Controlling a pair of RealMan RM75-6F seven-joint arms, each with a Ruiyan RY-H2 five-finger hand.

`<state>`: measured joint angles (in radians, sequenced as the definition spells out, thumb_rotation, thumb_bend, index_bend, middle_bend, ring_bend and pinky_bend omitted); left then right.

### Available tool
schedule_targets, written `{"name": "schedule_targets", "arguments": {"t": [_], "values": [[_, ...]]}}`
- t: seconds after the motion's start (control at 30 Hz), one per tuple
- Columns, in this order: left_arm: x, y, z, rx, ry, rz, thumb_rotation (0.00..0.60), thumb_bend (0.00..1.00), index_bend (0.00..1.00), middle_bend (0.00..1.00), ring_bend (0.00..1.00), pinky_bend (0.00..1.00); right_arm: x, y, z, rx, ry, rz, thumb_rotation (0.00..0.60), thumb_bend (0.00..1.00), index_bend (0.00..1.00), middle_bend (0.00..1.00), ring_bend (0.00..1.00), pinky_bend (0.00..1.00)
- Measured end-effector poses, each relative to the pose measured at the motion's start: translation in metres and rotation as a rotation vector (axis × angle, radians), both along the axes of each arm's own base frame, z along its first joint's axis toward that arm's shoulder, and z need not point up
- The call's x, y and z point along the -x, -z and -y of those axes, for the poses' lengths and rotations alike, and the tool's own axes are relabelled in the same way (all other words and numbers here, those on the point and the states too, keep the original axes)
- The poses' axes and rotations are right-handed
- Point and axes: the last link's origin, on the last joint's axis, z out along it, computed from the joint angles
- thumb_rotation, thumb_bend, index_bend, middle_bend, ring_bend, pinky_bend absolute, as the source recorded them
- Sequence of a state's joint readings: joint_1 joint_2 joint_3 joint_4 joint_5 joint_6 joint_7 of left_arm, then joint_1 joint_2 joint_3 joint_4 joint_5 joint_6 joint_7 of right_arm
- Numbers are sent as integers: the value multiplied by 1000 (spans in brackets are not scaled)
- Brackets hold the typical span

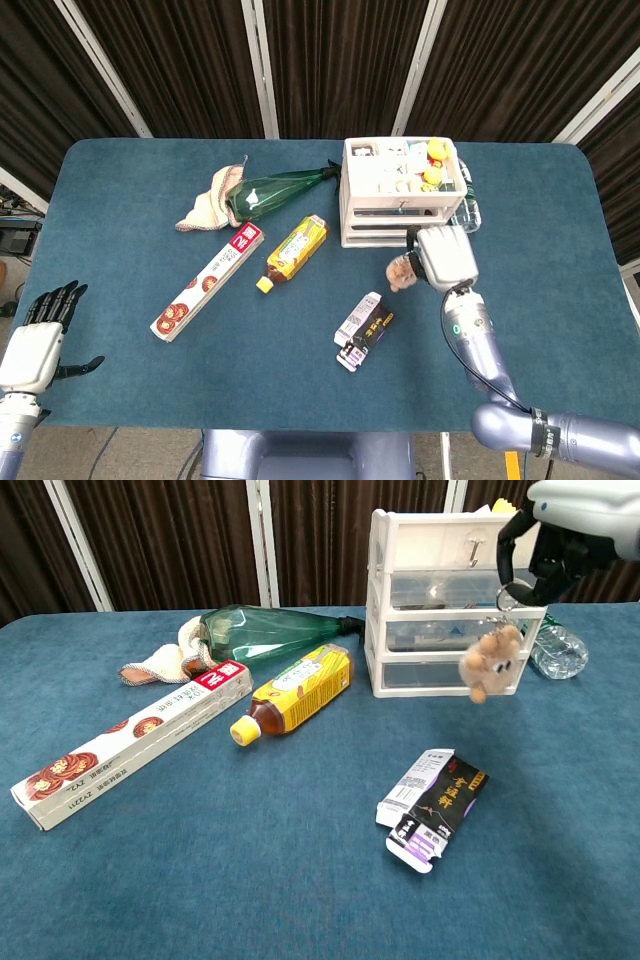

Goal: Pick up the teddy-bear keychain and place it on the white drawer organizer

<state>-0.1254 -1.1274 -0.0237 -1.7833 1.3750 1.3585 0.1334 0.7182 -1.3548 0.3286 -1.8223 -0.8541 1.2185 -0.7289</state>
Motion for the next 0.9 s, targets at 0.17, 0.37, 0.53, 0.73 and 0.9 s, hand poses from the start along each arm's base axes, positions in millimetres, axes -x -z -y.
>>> {"name": "schedule_targets", "arguments": {"t": [0.17,0.37,0.53,0.73,0.9], "values": [[0,0,-1,6,-9,11,600,104,7,0,0,0,-8,1,6,43,19,0,600,499,613,1000,1000,875],[-1,-1,-1,8,-14,24,600,105,9,0,0,0,-24,12,12,103,88,23,600,498,614,1000,1000,875],[1,-2,-1,7,-17,32,600,104,9,0,0,0,-40,21,20,149,87,21,600,497,608,1000,1000,873],[2,-3,-2,5,-22,39,600,104,8,0,0,0,-44,25,30,193,82,20,600,488,606,1000,1000,872],[2,-3,-2,7,-24,38,600,103,8,0,0,0,-45,28,37,214,77,24,600,480,605,1000,1000,872]]}}
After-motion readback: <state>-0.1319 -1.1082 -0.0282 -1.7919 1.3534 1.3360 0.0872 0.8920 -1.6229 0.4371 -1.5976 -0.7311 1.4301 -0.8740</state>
